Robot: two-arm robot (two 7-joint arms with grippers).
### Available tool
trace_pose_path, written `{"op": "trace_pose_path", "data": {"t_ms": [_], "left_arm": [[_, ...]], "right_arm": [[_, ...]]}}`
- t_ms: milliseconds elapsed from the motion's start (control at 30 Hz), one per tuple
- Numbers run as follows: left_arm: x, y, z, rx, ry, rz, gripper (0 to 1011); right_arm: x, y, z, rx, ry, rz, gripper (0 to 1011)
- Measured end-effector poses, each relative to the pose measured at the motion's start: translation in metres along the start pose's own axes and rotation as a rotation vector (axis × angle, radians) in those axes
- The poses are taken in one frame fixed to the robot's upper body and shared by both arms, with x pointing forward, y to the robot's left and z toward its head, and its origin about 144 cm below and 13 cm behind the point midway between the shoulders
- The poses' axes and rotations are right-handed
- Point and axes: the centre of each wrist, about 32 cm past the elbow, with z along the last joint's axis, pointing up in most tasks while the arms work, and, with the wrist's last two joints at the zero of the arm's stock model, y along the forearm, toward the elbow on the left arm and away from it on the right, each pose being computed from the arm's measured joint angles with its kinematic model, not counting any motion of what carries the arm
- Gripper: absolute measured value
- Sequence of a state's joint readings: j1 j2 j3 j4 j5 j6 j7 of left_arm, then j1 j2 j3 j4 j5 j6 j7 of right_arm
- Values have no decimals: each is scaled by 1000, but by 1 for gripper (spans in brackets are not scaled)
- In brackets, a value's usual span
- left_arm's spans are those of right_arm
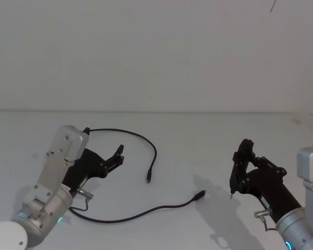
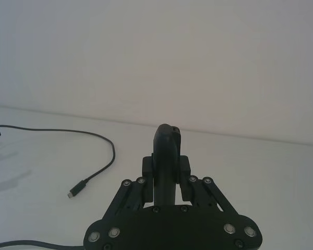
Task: Pick up the data cable with the one hand.
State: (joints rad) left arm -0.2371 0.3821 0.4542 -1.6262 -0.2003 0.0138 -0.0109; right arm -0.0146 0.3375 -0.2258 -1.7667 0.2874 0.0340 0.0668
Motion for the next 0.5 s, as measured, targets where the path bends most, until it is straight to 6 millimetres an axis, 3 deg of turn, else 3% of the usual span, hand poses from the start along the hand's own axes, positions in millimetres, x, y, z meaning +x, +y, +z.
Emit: {"op": "trace_pose_path", "data": {"t_ms": [500], "left_arm": [[0,0,0,0,0,0,1001]], "right_arm": [[0,0,0,0,0,0,279]]}}
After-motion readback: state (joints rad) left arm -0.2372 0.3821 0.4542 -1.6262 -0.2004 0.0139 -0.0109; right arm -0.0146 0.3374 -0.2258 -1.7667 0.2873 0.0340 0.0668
